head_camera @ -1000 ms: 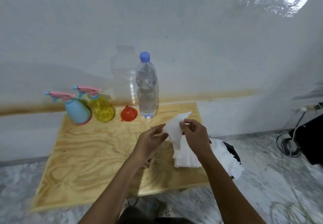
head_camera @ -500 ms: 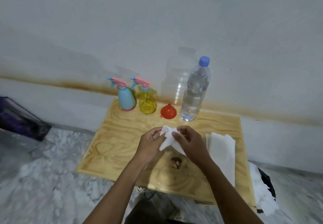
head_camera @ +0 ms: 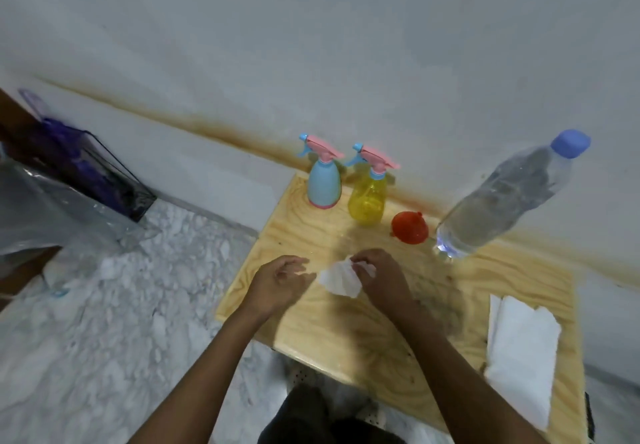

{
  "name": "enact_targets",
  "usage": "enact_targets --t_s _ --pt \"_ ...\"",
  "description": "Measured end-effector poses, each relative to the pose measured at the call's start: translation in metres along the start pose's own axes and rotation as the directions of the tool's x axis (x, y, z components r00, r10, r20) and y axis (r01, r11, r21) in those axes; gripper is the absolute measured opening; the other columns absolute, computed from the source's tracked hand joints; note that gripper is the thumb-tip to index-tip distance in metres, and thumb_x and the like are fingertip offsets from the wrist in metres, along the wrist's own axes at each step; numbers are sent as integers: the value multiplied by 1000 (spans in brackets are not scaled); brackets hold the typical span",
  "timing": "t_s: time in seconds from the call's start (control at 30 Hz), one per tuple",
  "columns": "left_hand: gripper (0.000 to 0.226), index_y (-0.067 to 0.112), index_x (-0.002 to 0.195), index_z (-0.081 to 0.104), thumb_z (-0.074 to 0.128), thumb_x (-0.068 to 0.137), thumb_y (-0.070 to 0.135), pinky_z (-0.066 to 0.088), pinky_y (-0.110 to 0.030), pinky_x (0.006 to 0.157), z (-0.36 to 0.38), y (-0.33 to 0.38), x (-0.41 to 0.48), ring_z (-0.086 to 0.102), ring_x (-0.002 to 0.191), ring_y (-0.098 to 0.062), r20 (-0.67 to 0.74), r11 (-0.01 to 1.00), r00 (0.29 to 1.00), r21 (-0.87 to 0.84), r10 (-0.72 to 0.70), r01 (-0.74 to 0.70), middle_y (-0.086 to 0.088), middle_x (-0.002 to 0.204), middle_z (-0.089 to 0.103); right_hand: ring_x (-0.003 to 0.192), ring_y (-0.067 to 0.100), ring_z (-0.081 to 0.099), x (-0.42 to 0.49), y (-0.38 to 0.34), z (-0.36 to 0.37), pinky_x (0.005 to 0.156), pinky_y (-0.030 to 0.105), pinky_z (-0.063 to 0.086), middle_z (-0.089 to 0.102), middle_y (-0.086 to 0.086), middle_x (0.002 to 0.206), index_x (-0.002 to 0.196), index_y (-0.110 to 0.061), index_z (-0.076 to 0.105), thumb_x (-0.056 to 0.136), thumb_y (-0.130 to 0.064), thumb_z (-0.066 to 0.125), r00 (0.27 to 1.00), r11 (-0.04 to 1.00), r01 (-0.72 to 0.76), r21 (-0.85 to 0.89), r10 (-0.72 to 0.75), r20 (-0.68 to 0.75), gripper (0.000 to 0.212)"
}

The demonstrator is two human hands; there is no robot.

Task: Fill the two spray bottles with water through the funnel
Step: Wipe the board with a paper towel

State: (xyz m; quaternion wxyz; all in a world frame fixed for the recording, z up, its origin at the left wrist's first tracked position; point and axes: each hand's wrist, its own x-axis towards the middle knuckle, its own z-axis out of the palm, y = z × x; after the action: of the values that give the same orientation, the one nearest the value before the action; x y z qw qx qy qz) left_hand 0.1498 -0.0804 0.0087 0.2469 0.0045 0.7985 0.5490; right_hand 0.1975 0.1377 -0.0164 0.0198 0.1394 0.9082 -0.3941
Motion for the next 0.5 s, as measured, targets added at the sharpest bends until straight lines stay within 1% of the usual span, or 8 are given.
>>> enact_targets --t_s 0.03,0.1,0.17,0.23,0.3,0.33,0.43,0.5 --pt "28 20 109 67 77 83 15 53 -16 81 -8 -11 11 64 97 -12 -31 996 999 87 28 -26 4 104 69 99 13 57 8 2 8 80 14 40 65 1 107 100 -18 76 90 -20 64 1000 997 14 -81 -15 -12 16" --pt "47 15 119 66 84 76 25 50 -24 94 -21 -32 33 62 109 -15 -80 955 994 291 76 -50 0 116 67 105 21 53 22 1 21 84 31 46 63 0 110 100 -25 77 88 -24 66 998 978 19 -206 -31 -53 16" --pt "66 15 130 60 83 73 40 48 -31 100 -30 -45 55 59 118 -17 -48 898 997 439 63 -36 -1 126 62 105 23 52 35 -8 31 84 37 48 62 1 112 101 -28 77 89 -26 67 999 965 13 -262 -24 -40 16" --pt "78 19 140 48 79 74 47 45 -39 106 -36 -53 72 47 132 -22 11 862 1000 507 26 -28 -5 141 51 103 23 54 46 -14 41 83 37 47 62 2 111 104 -28 77 91 -25 64 998 956 59 -287 -55 22 18" --pt "85 25 148 35 76 77 48 35 -40 114 -39 -58 83 23 147 -22 52 824 999 566 -7 -24 -8 155 32 100 24 58 55 -13 53 80 35 48 64 3 109 106 -24 77 92 -18 62 993 950 113 -291 -103 51 21" --pt "87 25 149 32 76 78 47 31 -37 116 -39 -61 86 14 150 -21 60 817 998 576 -6 -30 -9 159 24 101 23 59 57 -12 59 79 35 49 64 3 110 107 -24 76 92 -16 61 993 946 116 -302 -103 58 23" --pt "88 19 152 31 78 80 39 24 -35 119 -38 -65 90 3 152 -24 74 797 997 602 13 -55 -10 163 7 104 23 63 56 -15 71 84 34 48 67 2 120 118 -23 72 93 -16 57 995 934 83 -348 -60 75 30" --pt "88 18 152 30 77 81 39 19 -39 122 -37 -68 90 -5 153 -27 67 785 998 617 1 -42 -10 164 1 101 26 68 49 -18 76 85 34 51 71 6 118 124 -17 67 89 -13 61 998 950 59 -308 -59 7 36"
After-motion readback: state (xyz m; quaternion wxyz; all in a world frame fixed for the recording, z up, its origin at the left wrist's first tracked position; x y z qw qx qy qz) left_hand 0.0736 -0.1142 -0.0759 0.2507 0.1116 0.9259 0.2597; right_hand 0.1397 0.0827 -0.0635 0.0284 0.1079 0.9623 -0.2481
